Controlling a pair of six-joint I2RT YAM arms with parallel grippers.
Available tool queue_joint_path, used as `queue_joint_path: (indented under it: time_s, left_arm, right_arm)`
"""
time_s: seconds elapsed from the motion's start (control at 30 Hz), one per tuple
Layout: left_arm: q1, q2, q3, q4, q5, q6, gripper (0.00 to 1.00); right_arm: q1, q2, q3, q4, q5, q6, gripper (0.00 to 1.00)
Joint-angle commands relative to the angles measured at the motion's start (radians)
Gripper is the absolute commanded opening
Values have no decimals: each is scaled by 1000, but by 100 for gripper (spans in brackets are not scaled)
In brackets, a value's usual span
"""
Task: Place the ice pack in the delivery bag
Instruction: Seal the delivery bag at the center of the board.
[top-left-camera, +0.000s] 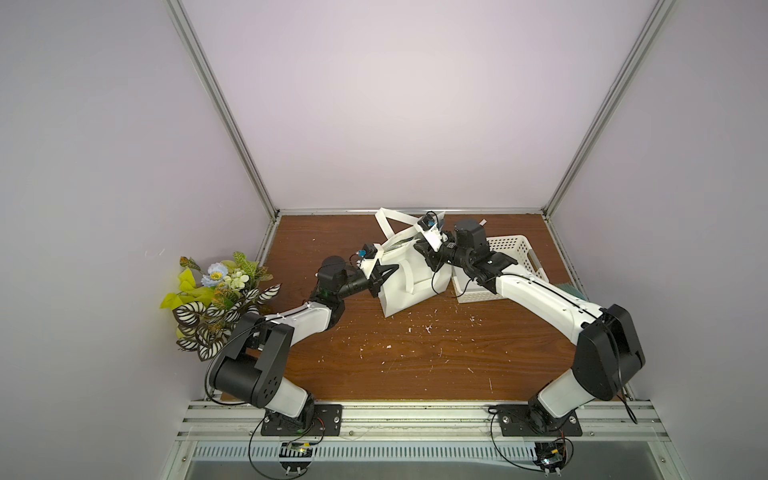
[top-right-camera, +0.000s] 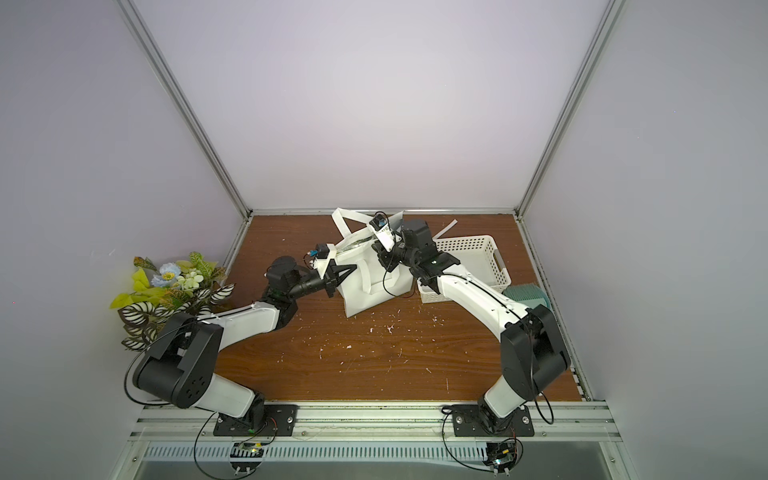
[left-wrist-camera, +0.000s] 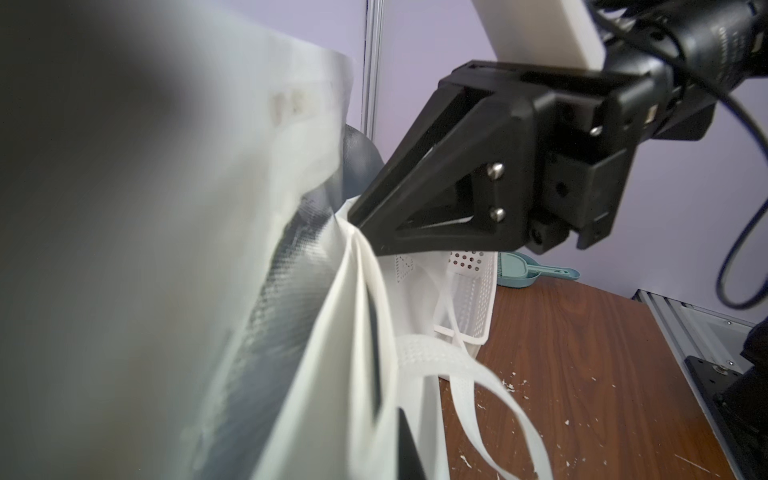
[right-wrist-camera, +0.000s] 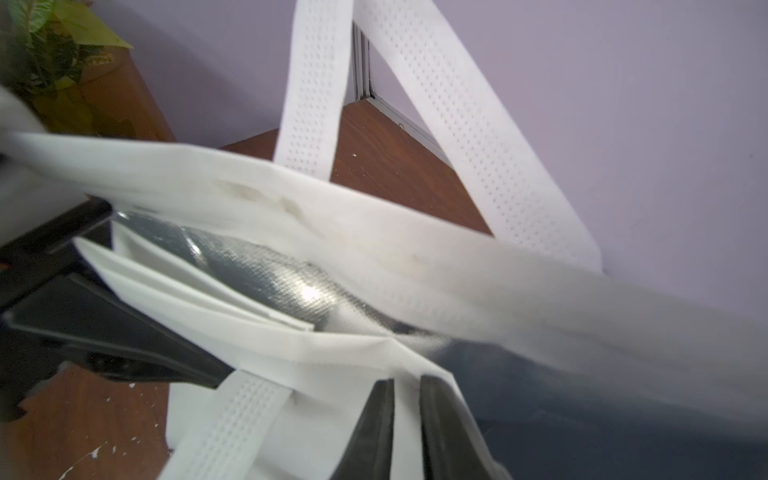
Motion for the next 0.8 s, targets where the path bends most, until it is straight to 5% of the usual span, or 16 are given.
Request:
queue_joint_path:
  time_s: [0.0,0.17,0.53,0.77]
  left_arm:
    - [-19,-35,-3,-44,26,47,1]
    - [-23,-38,1,-43,23,48,0]
    - [-55,-69,-4,-1,8,36,1]
    - [-57,-74,-9,-1,-4,40,1]
  right_arm:
    - [-5,-73,72,-18,-32,25,21]
    - [7,-71,210,-87,-14,51,20]
    - [39,228,726,-494,34,14,24]
    - [55,263,734,-595,-6,-14,17]
